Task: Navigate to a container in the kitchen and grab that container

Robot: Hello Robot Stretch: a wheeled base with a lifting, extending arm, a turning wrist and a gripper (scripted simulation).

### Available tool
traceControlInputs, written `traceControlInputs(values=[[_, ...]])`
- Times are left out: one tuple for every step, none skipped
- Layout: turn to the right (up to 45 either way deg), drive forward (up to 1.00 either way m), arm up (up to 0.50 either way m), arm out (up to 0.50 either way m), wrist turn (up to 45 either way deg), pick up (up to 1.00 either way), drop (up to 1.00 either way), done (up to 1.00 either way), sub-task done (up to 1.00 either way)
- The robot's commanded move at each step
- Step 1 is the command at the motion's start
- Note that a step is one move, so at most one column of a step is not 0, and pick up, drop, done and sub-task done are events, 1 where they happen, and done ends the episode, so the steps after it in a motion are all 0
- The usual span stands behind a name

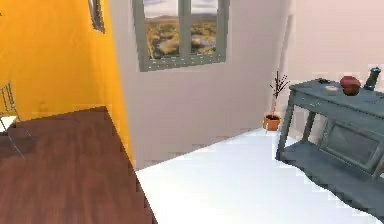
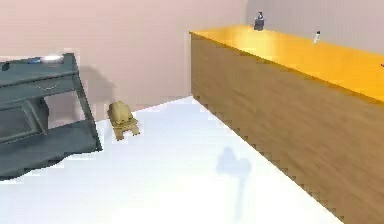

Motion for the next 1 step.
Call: traceControlInputs(values=[[45.0, 0.0, 0.0, 0.0, 0.0, 0.0, 0.0, 0.0, 0.0]])
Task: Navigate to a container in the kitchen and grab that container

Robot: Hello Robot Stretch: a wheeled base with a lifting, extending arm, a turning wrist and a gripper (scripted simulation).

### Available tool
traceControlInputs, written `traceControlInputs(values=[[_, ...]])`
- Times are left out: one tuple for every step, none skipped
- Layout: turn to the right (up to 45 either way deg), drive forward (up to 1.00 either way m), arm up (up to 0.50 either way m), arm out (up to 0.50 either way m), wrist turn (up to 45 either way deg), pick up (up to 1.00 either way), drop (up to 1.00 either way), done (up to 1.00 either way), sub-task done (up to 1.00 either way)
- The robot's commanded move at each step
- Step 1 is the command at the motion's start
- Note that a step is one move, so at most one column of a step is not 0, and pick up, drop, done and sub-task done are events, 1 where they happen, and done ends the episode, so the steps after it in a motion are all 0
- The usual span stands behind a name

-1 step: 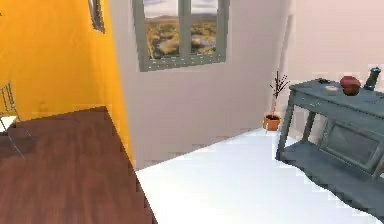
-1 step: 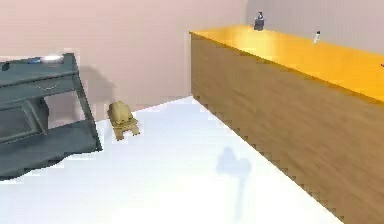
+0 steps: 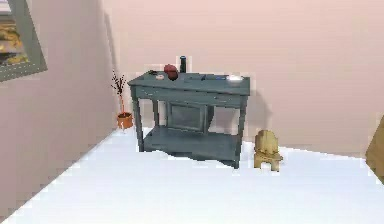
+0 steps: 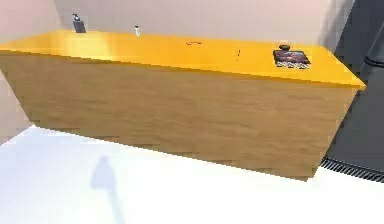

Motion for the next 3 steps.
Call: traceControlInputs(values=[[15.0, 0.0, 0.0, 0.0, 0.0, 0.0, 0.0, 0.0, 0.0], [0.0, 0.9, 0.0, 0.0, 0.0, 0.0, 0.0, 0.0, 0.0], [-45.0, 0.0, 0.0, 0.0, 0.0, 0.0, 0.0, 0.0, 0.0]])
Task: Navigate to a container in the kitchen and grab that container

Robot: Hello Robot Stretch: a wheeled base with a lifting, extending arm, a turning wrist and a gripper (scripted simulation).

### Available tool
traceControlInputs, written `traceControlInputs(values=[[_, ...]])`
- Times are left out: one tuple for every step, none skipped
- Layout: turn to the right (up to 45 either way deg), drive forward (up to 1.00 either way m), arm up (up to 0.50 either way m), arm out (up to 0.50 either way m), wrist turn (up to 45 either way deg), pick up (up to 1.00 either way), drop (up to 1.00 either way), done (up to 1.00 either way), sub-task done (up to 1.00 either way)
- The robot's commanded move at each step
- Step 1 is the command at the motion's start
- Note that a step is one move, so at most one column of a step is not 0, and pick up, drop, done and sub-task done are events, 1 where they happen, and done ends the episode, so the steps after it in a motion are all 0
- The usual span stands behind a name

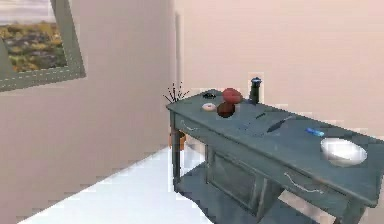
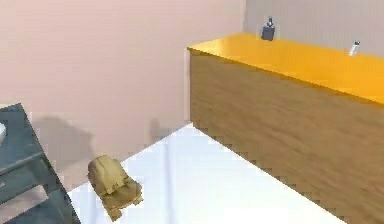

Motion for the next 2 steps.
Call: traceControlInputs(values=[[-45.0, 0.0, 0.0, 0.0, 0.0, 0.0, 0.0, 0.0, 0.0], [45.0, 0.0, 0.0, 0.0, 0.0, 0.0, 0.0, 0.0, 0.0]])
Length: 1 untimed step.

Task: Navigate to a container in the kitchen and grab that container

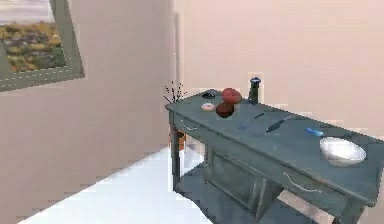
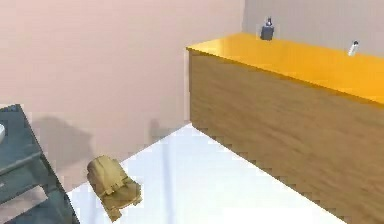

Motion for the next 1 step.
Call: traceControlInputs(values=[[45.0, 0.0, 0.0, 0.0, 0.0, 0.0, 0.0, 0.0, 0.0]])
